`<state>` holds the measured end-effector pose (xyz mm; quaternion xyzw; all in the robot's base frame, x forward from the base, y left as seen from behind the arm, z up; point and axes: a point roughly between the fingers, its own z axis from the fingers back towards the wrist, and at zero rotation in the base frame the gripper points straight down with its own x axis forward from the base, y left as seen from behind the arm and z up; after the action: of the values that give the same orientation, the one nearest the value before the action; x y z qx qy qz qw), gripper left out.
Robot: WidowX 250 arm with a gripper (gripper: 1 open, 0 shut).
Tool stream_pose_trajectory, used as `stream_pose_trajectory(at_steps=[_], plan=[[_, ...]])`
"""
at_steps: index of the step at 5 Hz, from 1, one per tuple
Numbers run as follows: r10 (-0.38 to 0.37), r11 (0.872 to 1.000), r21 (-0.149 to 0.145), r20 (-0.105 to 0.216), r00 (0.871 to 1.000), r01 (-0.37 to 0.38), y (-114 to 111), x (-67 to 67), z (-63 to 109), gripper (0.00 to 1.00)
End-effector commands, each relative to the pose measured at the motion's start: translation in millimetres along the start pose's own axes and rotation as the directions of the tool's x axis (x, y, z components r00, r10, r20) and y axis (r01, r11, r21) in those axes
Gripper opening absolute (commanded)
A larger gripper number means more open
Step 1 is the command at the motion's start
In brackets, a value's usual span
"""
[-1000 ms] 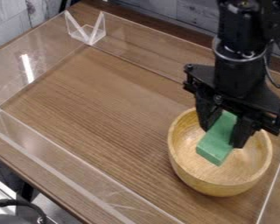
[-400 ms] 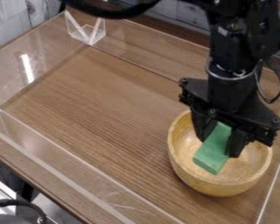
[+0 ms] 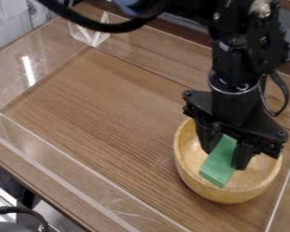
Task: Put the green block in the brown bowl
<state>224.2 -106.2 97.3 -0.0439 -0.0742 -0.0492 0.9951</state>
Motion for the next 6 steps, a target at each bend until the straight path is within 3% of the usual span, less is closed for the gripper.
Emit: stream_pose_trajectory(at_steps=[1,5,6], plan=[[0.006,1.0,-0.012,0.035,0.999,-0.006,0.1,4.8,5.9,0.0],[0.033,0.999,-0.026,0.039,0.999,-0.032,0.8,2.6,3.2,0.0],[0.041,0.999,-0.026,0.034,0.999,-0.04,4.6,3.8,1.8,1.0]])
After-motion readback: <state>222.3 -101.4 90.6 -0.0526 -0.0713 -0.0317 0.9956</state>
